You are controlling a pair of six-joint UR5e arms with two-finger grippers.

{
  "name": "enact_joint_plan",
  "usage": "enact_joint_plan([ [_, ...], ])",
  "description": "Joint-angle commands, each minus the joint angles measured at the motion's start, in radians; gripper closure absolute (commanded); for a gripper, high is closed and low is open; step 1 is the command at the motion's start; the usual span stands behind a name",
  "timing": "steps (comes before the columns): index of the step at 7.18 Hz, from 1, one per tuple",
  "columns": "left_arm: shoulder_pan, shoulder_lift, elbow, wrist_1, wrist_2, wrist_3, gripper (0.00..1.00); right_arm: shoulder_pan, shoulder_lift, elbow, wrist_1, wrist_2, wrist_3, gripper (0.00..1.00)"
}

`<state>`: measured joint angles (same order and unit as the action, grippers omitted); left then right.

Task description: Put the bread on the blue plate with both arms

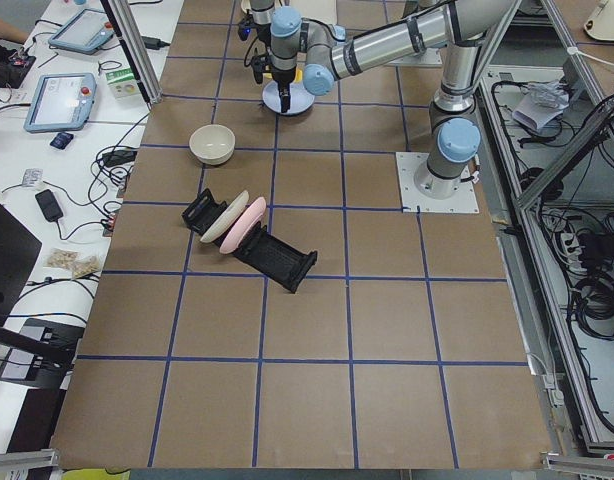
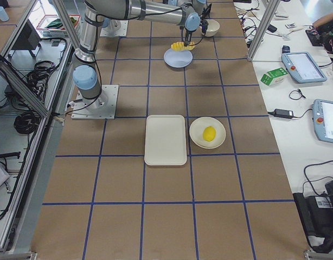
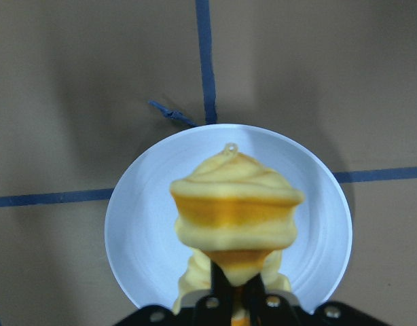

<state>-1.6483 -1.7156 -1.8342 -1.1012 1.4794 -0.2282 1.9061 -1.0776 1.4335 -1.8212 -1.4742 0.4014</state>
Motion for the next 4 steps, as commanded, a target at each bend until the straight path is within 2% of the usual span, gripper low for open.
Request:
enact_joint_plan([
  [1, 0.022, 0.091, 0.192, -0.301, 0.137, 0.099, 0.00, 0.008, 0.011, 0.059, -0.061, 0.003, 0.004, 1.00],
  [3, 0.041, 0.135, 0.272, -0.332, 0.136, 0.165, 0.00, 0.034, 0.034, 0.122, -0.168, 0.005, 0.022, 1.00],
  [4, 0.068, 0.137, 0.274, -0.332, 0.142, 0.173, 0.00, 0.034, 0.034, 0.137, -0.193, 0.003, 0.034, 0.99],
])
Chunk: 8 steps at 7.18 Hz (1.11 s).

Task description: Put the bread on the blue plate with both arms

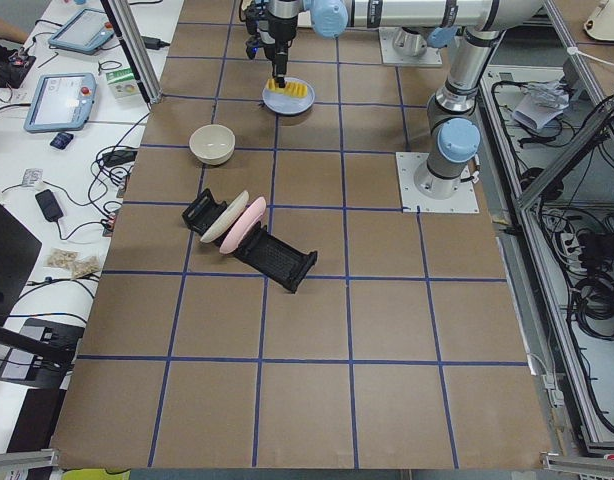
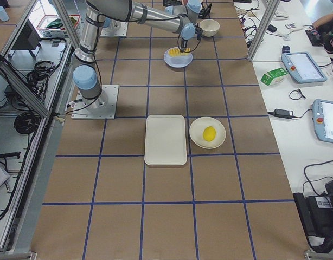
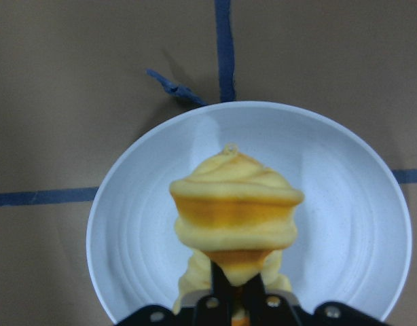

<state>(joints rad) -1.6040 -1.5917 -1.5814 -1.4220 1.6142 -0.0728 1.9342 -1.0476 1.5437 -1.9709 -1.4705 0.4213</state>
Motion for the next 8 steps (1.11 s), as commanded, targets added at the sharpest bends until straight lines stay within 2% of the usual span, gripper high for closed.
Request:
enact_joint_plan([
  [1, 0.057, 0.012, 0.009, -0.011, -0.014, 0.011, 0.00, 0.008, 0.004, 0.029, -0.043, -0.001, 0.014, 0.61],
  [2, 0.079, 0.013, 0.000, -0.015, -0.064, 0.016, 0.00, 0.006, 0.004, 0.035, -0.043, 0.001, 0.016, 0.25],
  [3, 0.084, 0.009, -0.008, -0.012, -0.068, 0.018, 0.00, 0.006, 0.000, 0.035, -0.043, 0.001, 0.030, 0.00],
  [5, 0.078, 0.015, 0.001, -0.063, -0.063, 0.193, 0.00, 0.003, -0.005, 0.035, -0.042, -0.001, 0.030, 0.00],
  [6, 0.078, 0.013, 0.007, -0.061, -0.062, 0.194, 0.00, 0.003, -0.008, 0.023, -0.042, -0.011, 0.028, 0.00],
  [8, 0.075, 0.015, 0.003, -0.063, -0.039, 0.197, 0.00, -0.039, -0.124, 0.026, 0.013, -0.016, 0.005, 0.00],
])
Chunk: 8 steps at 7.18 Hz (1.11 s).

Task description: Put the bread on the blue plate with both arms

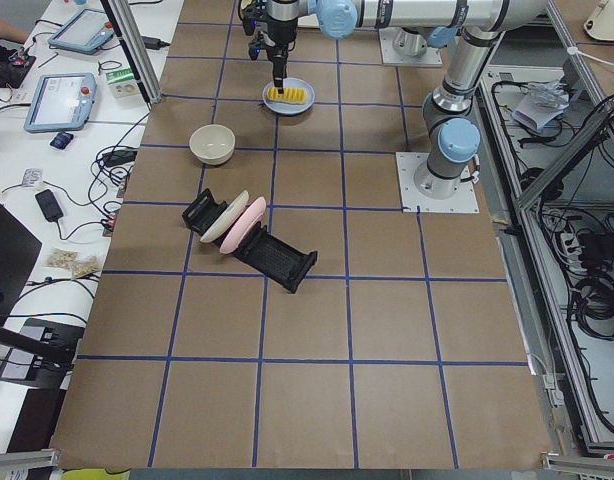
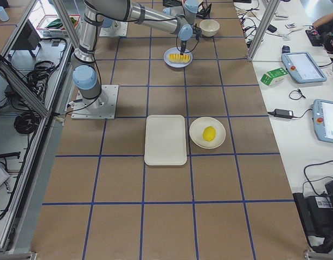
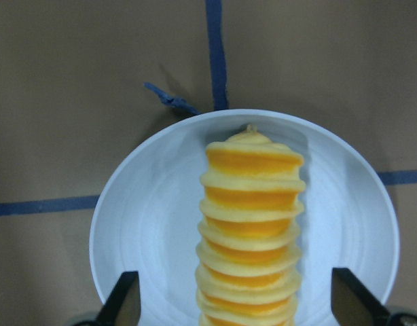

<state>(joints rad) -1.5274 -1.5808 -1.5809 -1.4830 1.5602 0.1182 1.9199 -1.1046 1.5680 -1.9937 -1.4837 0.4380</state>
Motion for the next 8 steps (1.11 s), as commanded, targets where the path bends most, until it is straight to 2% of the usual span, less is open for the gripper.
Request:
enact_joint_plan([
  [1, -0.004, 0.005, 0.002, -0.003, 0.017, 0.006, 0.00, -0.080, -0.142, 0.003, 0.108, -0.006, -0.100, 0.00],
  [3, -0.004, -0.010, 0.015, -0.028, 0.020, -0.036, 0.00, -0.213, -0.294, 0.001, 0.246, -0.003, -0.253, 0.00],
  [5, -0.025, -0.011, 0.018, -0.031, 0.018, -0.124, 0.00, -0.338, -0.356, 0.001, 0.358, -0.023, -0.281, 0.00],
  [8, -0.039, 0.008, 0.021, -0.054, 0.028, -0.112, 0.00, -0.430, -0.452, 0.010, 0.397, -0.072, -0.374, 0.00],
])
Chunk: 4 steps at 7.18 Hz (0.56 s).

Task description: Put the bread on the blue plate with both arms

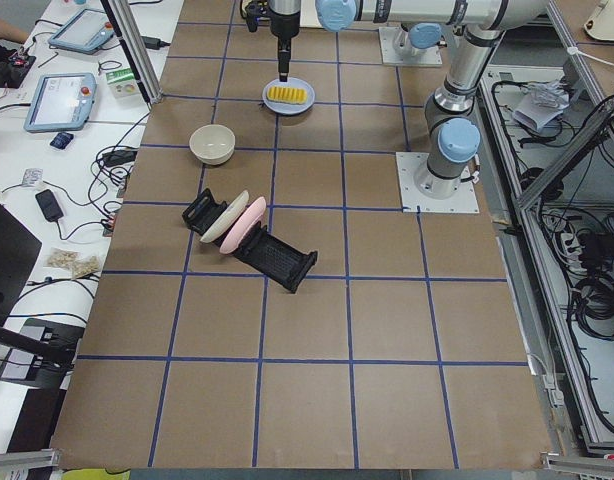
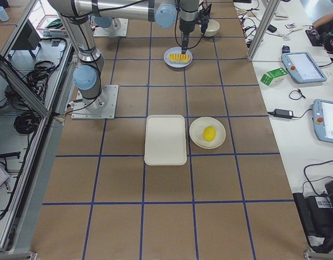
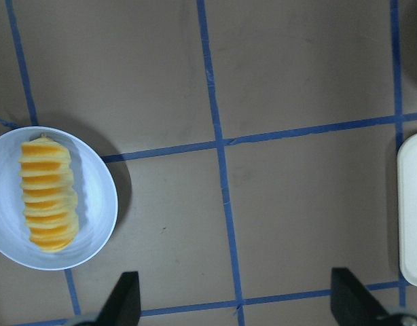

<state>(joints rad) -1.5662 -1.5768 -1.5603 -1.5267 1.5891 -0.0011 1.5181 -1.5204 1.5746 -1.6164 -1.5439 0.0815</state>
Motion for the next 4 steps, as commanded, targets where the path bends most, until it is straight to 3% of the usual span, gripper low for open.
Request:
enact_joint_plan([
  [1, -0.001, 0.007, 0.002, -0.015, -0.003, 0.007, 0.00, -0.023, -0.052, 0.004, 0.023, -0.010, -0.009, 0.00],
  [4, -0.011, 0.004, 0.006, -0.015, -0.006, 0.007, 0.00, 0.011, -0.095, 0.060, 0.017, -0.012, 0.020, 0.00],
])
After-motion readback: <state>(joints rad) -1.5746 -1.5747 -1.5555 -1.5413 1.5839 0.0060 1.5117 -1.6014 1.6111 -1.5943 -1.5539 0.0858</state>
